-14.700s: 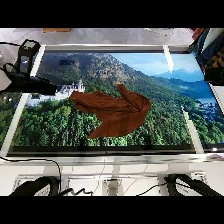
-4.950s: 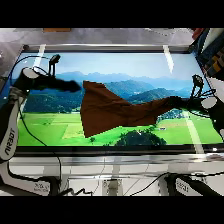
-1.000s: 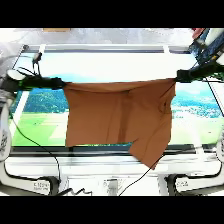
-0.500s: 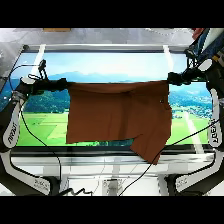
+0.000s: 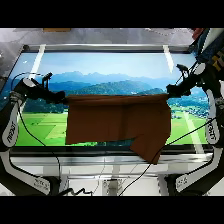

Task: Fold the clothes and pants, and hang the long-sleeved shirts on hangers.

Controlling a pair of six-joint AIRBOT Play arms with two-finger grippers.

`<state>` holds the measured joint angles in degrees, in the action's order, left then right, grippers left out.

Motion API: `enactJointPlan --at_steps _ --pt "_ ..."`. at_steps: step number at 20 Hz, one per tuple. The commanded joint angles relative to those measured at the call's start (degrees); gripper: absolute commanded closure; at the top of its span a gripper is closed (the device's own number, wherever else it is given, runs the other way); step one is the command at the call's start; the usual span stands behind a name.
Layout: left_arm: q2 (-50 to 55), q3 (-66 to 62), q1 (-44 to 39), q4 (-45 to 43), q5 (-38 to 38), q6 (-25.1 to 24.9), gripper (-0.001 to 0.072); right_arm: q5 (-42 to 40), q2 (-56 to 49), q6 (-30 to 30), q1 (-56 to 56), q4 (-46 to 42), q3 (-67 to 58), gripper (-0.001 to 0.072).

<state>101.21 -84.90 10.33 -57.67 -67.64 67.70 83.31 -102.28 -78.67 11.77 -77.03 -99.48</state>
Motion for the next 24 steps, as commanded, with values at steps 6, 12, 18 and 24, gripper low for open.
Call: enactJointPlan --at_steps 6,12,18,24 --pt "3.0 0.0 -3.0 -1.5 -1.2 0.9 0.0604 0.3 -2.8 -0.1 -0.1 -1.0 4.8 0.0572" --pt "1.2 -0.2 -2.0 -1.2 -1.1 0.9 0.0021 2.3 -1.9 -0.2 0.5 -4.0 4.6 0.0023" --pt "-9.7 -0.2 2.1 -7.5 -2.4 1.0 0.0275 2.8 9.3 -0.4 4.4 -5.2 6.4 0.0095" --pt "-22.8 -0.2 3.6 -9.4 -6.8 0.9 0.0674 0.2 29.9 6.5 10.5 -0.8 28.5 0.0698"
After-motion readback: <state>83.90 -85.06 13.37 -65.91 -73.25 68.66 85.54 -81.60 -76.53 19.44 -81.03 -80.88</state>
